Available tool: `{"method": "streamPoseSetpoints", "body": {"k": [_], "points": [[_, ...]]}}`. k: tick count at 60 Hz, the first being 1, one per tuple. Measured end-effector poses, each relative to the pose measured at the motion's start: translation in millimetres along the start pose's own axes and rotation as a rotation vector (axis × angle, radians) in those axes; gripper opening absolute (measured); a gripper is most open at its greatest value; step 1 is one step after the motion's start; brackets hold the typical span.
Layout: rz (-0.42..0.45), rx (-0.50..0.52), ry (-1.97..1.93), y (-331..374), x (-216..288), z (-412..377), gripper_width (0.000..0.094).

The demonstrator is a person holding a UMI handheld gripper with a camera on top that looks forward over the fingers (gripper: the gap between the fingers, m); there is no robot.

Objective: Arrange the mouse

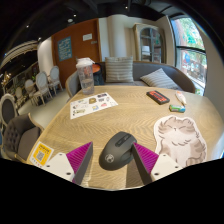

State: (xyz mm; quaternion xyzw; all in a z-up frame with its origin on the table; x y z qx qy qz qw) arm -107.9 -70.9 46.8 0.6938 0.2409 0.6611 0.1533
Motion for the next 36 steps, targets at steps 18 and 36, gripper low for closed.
{"method": "streamPoseSetpoints", "body": {"k": [18, 36], "points": [[-0.070, -0.037, 0.095, -55, 11, 1, 0.0515], [0.174, 0.025, 0.115, 11, 92, 31, 0.0395]]}}
Point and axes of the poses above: the point between the fingertips, and its own axes, seen from behind it with the camera up: z to the right, x up, y backward, against the way the camera looks, the point moved 7 cm from there along y, backward, against the way the camera looks, and after that the axes turned 5 degrees about z, right-handed, at the moved point
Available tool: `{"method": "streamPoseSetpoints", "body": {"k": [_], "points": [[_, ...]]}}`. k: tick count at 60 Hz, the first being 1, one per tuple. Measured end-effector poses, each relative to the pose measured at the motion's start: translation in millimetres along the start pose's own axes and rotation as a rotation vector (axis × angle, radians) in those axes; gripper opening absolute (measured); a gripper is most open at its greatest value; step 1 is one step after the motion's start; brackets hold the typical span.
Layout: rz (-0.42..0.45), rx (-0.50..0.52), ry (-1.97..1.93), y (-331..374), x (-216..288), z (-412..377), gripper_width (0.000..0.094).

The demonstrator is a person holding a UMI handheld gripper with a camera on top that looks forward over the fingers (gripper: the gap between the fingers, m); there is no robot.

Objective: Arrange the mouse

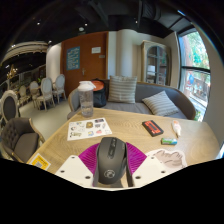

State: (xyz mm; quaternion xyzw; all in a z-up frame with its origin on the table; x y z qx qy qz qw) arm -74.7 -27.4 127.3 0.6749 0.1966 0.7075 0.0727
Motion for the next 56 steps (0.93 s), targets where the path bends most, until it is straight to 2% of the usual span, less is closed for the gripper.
{"method": "streamPoseSetpoints", "body": {"k": [7, 10, 14, 20, 26, 30, 37, 40, 41, 44, 46, 51, 56], "points": [[0.028, -0.127, 0.046, 25, 14, 79, 0.0394], [0.001, -0.192, 0.036, 32, 0, 115, 0.0393], [-0.085, -0.254, 0.019, 29, -39, 156, 0.0392], [-0.207, -0.274, -0.035, 11, -82, 186, 0.0393], [-0.235, -0.276, -0.046, 8, -103, 197, 0.0393], [-0.250, -0.268, -0.080, 3, -108, 198, 0.0431], [-0.228, -0.248, -0.101, 4, -107, 199, 0.0497], [-0.224, -0.228, -0.091, 6, -107, 197, 0.0558], [-0.217, -0.219, -0.093, 9, -105, 195, 0.0613], [-0.181, -0.186, -0.096, 18, -98, 191, 0.0879], [-0.156, -0.168, -0.100, 29, -94, 188, 0.0829], [-0.089, -0.141, -0.125, 62, -84, 182, 0.0867], [-0.025, -0.126, -0.132, 105, -81, 179, 0.0864]]}}
Point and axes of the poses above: the point between the fingertips, and its own axes, seen from behind it with the camera up: z to the right, x up, y backward, against the way the camera looks, the point moved 7 cm from there along y, backward, against the way the camera looks, and after that the axes turned 5 degrees about z, right-handed, at the moved point
